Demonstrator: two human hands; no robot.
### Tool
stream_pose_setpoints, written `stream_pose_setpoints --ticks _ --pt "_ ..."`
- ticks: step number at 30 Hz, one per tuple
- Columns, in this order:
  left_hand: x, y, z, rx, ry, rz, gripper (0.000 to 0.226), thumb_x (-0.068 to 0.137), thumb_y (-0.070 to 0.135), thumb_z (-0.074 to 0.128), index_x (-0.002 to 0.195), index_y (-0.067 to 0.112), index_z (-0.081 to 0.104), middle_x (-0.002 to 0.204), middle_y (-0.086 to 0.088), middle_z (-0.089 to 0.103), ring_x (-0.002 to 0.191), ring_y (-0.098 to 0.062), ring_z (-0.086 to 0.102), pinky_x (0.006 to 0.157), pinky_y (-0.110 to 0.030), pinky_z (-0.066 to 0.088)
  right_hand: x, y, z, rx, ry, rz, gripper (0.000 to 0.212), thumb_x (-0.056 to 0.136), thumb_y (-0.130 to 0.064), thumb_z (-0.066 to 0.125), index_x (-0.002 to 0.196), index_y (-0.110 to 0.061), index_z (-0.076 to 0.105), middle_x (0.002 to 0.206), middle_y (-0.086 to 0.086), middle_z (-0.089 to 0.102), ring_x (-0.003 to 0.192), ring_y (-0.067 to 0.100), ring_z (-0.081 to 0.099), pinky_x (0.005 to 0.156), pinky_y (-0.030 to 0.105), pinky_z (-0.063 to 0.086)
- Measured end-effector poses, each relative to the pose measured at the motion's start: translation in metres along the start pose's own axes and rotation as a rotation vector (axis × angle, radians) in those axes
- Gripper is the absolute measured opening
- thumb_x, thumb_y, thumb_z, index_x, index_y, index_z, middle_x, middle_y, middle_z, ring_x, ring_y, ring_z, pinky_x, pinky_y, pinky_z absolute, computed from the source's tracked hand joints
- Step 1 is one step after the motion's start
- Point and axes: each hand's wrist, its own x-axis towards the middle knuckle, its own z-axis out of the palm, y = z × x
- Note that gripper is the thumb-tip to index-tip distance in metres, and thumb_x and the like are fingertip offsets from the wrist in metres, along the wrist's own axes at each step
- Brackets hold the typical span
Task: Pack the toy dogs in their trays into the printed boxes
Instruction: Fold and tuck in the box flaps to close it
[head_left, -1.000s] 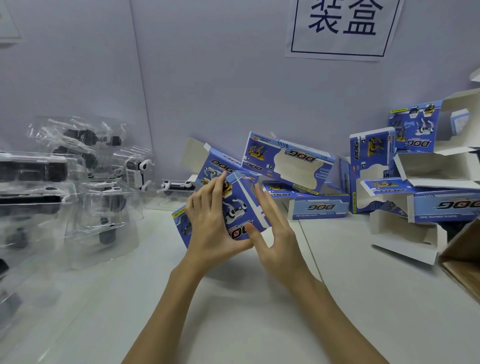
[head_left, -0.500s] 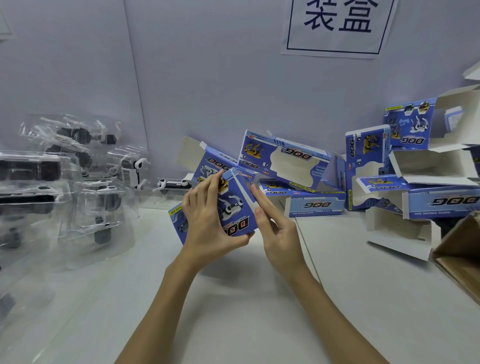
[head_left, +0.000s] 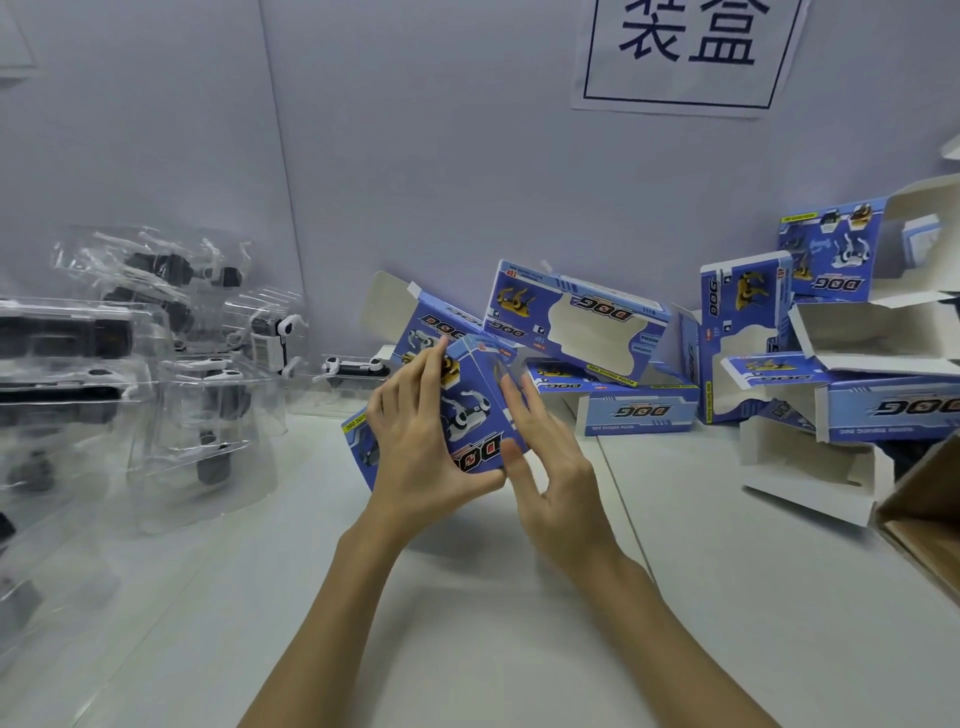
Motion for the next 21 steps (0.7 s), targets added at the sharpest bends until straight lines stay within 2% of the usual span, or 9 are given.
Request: stream_pose_setpoints --ticks 3,6,8,10,13,15,17,19,21 --pt "0.000 -0.002 0.001 0.014 0.000 0.009 0.119 0.066 0.060 0.083 0.160 0.010 0.031 0.154 -0.003 0.042 0.144 -0.024 0.039 0.121 -0.050 0.024 -0.002 0.000 0.003 0.012 0.009 -0.002 0.065 0.103 -0.026 0.067 0.161 -0.025 0.038 0.170 -0.004 0.030 0.152 0.016 0.036 0.100 0.046 0.059" --pt "-0.001 -0.003 0.002 0.020 0.005 0.026 0.119 0.066 0.063 0.082 0.160 0.012 0.031 0.153 -0.002 0.042 0.144 -0.023 0.039 0.120 -0.050 0.025 -0.002 0.000 0.005 0.040 0.081 0.015 0.062 0.099 -0.018 0.072 0.155 -0.025 0.047 0.168 -0.002 0.036 0.151 0.016 0.040 0.100 0.049 0.059" --pt "-0.001 -0.003 0.003 0.027 0.013 0.033 0.119 0.066 0.063 0.082 0.160 0.012 0.031 0.153 -0.002 0.042 0.143 -0.023 0.039 0.120 -0.049 0.024 -0.002 0.001 0.003 0.068 0.105 0.038 0.061 0.097 -0.011 0.075 0.151 -0.027 0.052 0.167 0.001 0.038 0.151 0.012 0.040 0.100 0.046 0.060" --pt "-0.002 -0.004 0.005 0.025 0.022 0.031 0.120 0.063 0.059 0.086 0.160 0.012 0.031 0.153 -0.001 0.041 0.143 -0.022 0.038 0.119 -0.049 0.024 0.001 -0.002 0.000 0.115 0.105 0.070 0.059 0.097 -0.014 0.075 0.150 -0.030 0.054 0.167 -0.002 0.038 0.149 0.005 0.041 0.101 0.039 0.059" --pt "-0.003 -0.002 0.010 0.049 -0.027 0.124 0.124 0.060 0.059 0.089 0.161 0.014 0.031 0.155 0.001 0.040 0.144 -0.021 0.036 0.119 -0.054 0.024 0.007 -0.005 -0.002 0.185 0.057 0.125 0.064 0.100 -0.022 0.070 0.158 -0.031 0.044 0.167 -0.007 0.037 0.150 0.008 0.041 0.108 0.038 0.054" --pt "-0.005 0.003 0.016 0.071 -0.039 0.175 0.124 0.061 0.063 0.087 0.161 0.015 0.031 0.156 0.002 0.040 0.145 -0.021 0.036 0.119 -0.057 0.023 0.009 -0.005 -0.005 0.193 0.057 0.162 0.067 0.101 -0.019 0.068 0.160 -0.033 0.038 0.165 -0.007 0.039 0.148 0.010 0.044 0.108 0.040 0.055" --pt "-0.007 0.007 0.021 0.083 -0.028 0.177 0.123 0.061 0.063 0.086 0.160 0.016 0.031 0.155 0.003 0.040 0.145 -0.020 0.035 0.120 -0.057 0.022 0.009 -0.004 -0.007 0.231 0.046 0.199 0.066 0.102 -0.016 0.065 0.159 -0.035 0.039 0.166 -0.006 0.038 0.148 0.009 0.044 0.105 0.035 0.057" --pt "-0.008 0.008 0.023 0.079 0.002 0.172 0.122 0.061 0.062 0.085 0.160 0.016 0.031 0.154 0.003 0.040 0.145 -0.019 0.034 0.120 -0.056 0.020 0.009 -0.003 -0.007 0.246 0.022 0.206 0.064 0.103 -0.015 0.064 0.157 -0.040 0.039 0.169 -0.008 0.030 0.151 0.001 0.036 0.107 0.032 0.055" --pt "-0.009 0.008 0.023 0.074 0.016 0.164 0.119 0.063 0.064 0.082 0.160 0.017 0.031 0.154 0.004 0.040 0.146 -0.018 0.034 0.121 -0.056 0.018 0.009 -0.002 -0.005 0.212 0.003 0.200 0.063 0.105 -0.019 0.061 0.159 -0.041 0.036 0.171 -0.011 0.026 0.154 -0.005 0.022 0.116 0.036 0.048"
